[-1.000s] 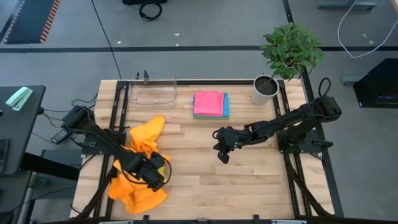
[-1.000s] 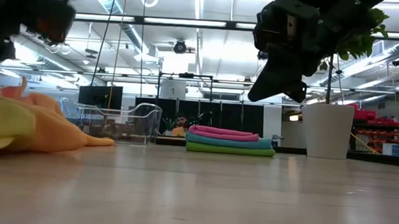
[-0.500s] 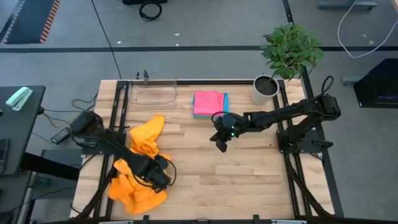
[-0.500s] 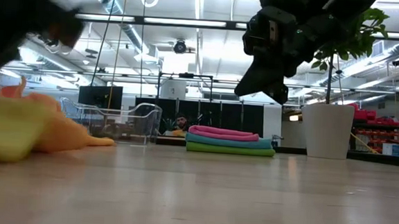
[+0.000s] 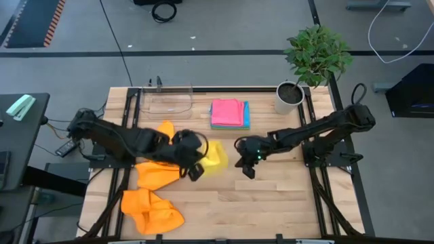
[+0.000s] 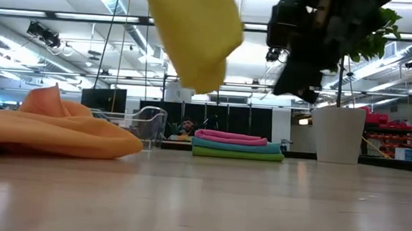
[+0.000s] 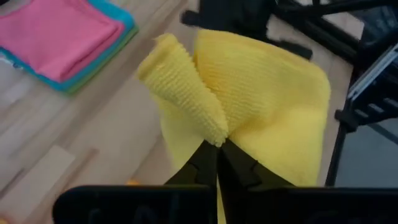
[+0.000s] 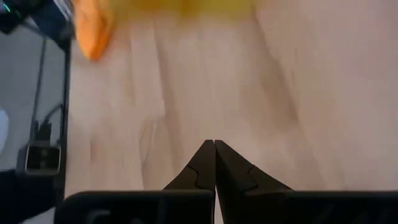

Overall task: Fold microfiber towels
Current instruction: Fold the yellow towel

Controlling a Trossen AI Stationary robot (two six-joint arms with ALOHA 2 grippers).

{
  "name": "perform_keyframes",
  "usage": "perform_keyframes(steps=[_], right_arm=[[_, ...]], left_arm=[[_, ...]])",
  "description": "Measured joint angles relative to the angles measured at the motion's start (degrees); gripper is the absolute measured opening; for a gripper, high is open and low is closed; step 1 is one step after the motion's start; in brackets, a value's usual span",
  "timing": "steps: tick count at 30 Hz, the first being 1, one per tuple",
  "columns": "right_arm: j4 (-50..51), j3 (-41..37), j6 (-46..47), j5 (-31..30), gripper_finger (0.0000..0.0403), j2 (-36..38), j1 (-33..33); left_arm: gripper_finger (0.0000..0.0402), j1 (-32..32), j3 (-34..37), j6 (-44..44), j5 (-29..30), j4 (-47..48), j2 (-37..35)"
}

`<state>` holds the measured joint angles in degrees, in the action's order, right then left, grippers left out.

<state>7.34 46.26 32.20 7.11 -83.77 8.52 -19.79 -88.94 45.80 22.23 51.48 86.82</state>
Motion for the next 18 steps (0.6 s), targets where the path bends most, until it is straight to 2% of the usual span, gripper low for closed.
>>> perform_keyframes(steps=[4,6,9,11,13,15,18], right_arm=[[11.19,0.00,3.19,-2.24,0.0007,1.01,3.53],[16.97,-0.75,3.89,-5.59,0.0007,2.20,5.94],[20.08,-4.51,7.46,-9.79,0.0007,5.39,9.22],[18.25,-8.65,10.94,-11.29,0.0007,8.79,10.63],[13.01,-13.80,13.60,-11.88,0.0007,12.63,11.35],[5.08,-18.99,15.20,-12.06,0.0007,15.91,12.14],[-9.24,-24.69,18.53,-12.28,0.0007,18.14,12.82]], left_arm=[[0.0009,1.90,2.19,0.66,-1.22,-2.59,1.87],[0.0006,1.82,6.16,1.72,-1.46,-8.45,3.94],[0.0007,1.76,12.38,2.16,-1.71,-20.23,8.04],[0.0007,1.91,15.03,2.64,-2.03,-27.50,11.38],[0.0007,2.03,16.52,1.58,-5.40,-32.99,14.72],[0.0017,2.03,16.68,1.19,-12.07,-35.75,17.92],[0.0062,1.91,16.06,1.09,-22.89,-35.51,20.99]])
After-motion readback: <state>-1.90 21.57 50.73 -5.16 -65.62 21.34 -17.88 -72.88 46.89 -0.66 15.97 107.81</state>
